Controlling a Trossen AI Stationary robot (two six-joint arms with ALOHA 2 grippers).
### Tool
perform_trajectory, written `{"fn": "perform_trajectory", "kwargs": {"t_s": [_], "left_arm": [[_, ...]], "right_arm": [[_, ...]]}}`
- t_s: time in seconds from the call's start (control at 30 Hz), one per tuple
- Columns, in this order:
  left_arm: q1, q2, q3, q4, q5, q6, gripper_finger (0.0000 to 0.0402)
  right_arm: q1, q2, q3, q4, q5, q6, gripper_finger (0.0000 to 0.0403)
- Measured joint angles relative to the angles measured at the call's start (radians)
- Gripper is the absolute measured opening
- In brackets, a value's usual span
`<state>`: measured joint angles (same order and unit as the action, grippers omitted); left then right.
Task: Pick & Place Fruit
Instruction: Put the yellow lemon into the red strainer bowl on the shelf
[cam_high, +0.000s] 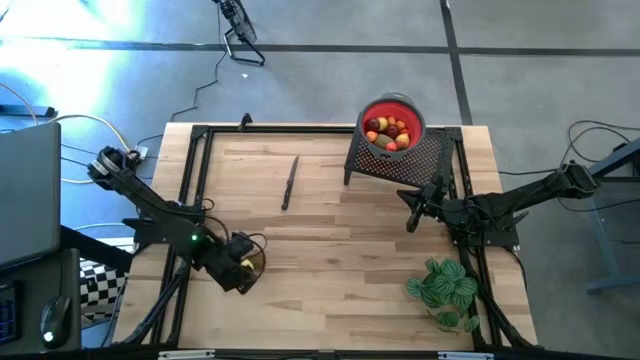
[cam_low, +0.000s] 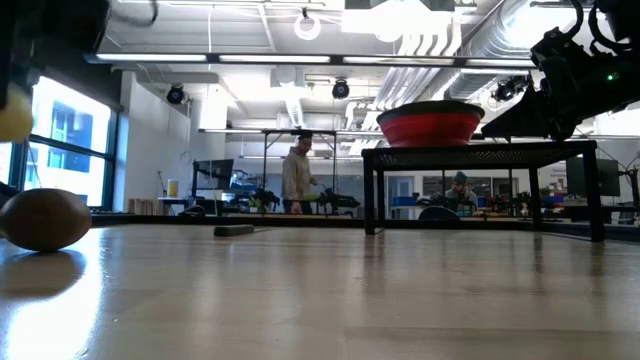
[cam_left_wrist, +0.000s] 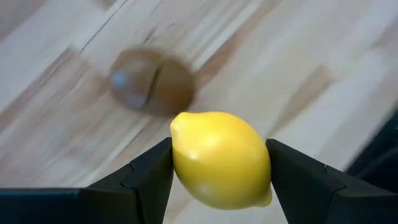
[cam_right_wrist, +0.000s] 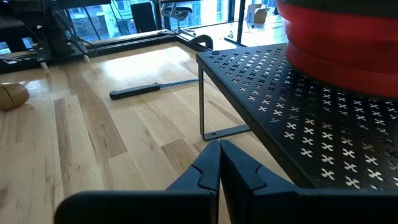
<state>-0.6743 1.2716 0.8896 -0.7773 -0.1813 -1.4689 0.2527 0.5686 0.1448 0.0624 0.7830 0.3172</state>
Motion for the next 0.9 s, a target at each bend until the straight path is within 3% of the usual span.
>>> {"fn": "perform_trajectory", "kwargs": {"t_s": [0.27, 0.47, 0.67, 0.9], "left_arm": [[0.015, -0.045, 0.101, 0.004, -0.222, 0.211, 0.0232], [0.129, -0.059, 0.155, 0.018, -0.252, 0.411, 0.0232], [0.326, -0.059, 0.172, 0.101, -0.194, 0.671, 0.0232], [0.577, -0.058, 0.172, 0.352, 0.019, 0.963, 0.0232]], "right_arm": [[0.000, 0.000, 0.000, 0.000, 0.000, 0.000, 0.0002], [0.000, 0.000, 0.000, 0.001, 0.000, 0.000, 0.0002], [0.000, 0.000, 0.000, 0.001, 0.000, 0.000, 0.0002], [0.000, 0.000, 0.000, 0.001, 0.000, 0.000, 0.0002]]}}
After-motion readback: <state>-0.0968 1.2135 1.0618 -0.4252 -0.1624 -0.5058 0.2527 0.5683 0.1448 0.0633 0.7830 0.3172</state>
